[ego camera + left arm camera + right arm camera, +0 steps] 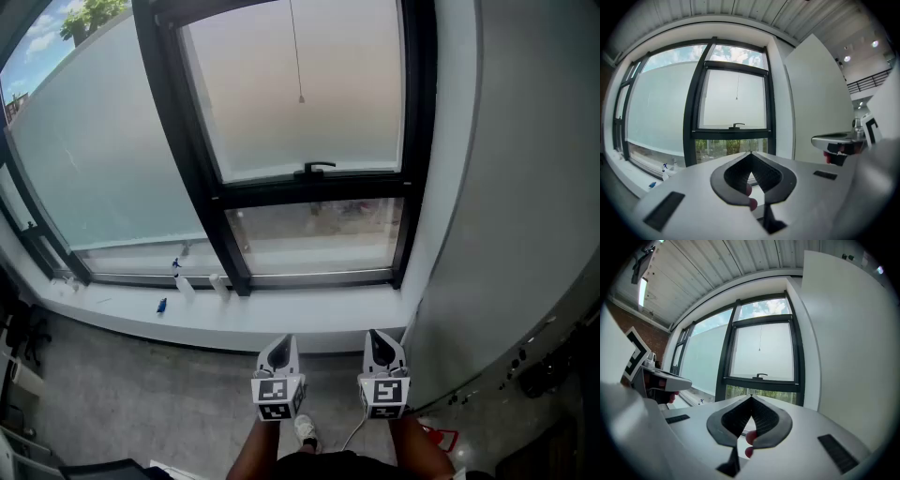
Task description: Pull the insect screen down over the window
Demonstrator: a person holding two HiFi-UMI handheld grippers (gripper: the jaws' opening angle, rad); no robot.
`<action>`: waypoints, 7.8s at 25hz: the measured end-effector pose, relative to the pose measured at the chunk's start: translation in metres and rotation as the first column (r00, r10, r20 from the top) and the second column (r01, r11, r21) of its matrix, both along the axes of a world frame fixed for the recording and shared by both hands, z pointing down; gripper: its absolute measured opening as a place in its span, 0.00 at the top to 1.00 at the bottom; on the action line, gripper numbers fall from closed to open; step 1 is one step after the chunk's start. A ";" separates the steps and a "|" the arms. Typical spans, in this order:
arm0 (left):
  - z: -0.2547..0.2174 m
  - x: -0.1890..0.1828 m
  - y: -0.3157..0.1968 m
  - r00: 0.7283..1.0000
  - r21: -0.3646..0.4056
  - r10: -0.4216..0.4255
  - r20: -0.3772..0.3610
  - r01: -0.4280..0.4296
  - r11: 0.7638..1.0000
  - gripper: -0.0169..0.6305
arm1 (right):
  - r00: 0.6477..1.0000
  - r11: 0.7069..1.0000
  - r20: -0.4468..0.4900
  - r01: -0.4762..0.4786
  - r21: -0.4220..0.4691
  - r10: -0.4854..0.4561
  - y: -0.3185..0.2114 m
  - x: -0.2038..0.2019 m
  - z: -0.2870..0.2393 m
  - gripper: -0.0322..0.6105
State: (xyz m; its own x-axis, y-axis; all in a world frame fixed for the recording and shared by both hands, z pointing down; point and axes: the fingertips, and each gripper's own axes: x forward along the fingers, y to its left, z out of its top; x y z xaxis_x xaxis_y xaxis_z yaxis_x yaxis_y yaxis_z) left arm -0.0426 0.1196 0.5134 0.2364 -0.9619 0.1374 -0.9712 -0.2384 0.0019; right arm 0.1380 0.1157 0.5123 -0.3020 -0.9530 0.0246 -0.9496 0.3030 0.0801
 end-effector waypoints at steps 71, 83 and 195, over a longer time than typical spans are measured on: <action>0.006 -0.080 -0.277 0.992 -0.018 0.124 0.036 -0.124 0.992 0.97 | 0.998 0.998 -0.033 -0.053 -0.015 0.053 -0.273 -0.095 -0.004 0.95; -0.010 -0.062 -0.360 0.995 -0.003 0.086 0.057 -0.086 0.996 0.97 | 0.999 0.999 -0.033 -0.003 0.046 0.005 -0.364 -0.080 -0.029 0.95; -0.645 -0.108 -0.627 0.053 0.509 -0.507 0.861 -0.102 0.855 0.58 | 0.044 0.834 -0.836 0.055 0.549 0.547 -0.622 -0.088 -0.648 0.65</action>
State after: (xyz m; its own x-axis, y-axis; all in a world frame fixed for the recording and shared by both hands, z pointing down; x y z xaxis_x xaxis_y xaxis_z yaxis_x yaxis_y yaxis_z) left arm -0.1507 -0.5070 -0.1311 -0.0260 -0.9574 -0.2874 -0.0285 0.2881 -0.9572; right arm 0.0497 -0.5061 -0.1360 -0.0414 -0.9618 -0.2706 0.0548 -0.2726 0.9606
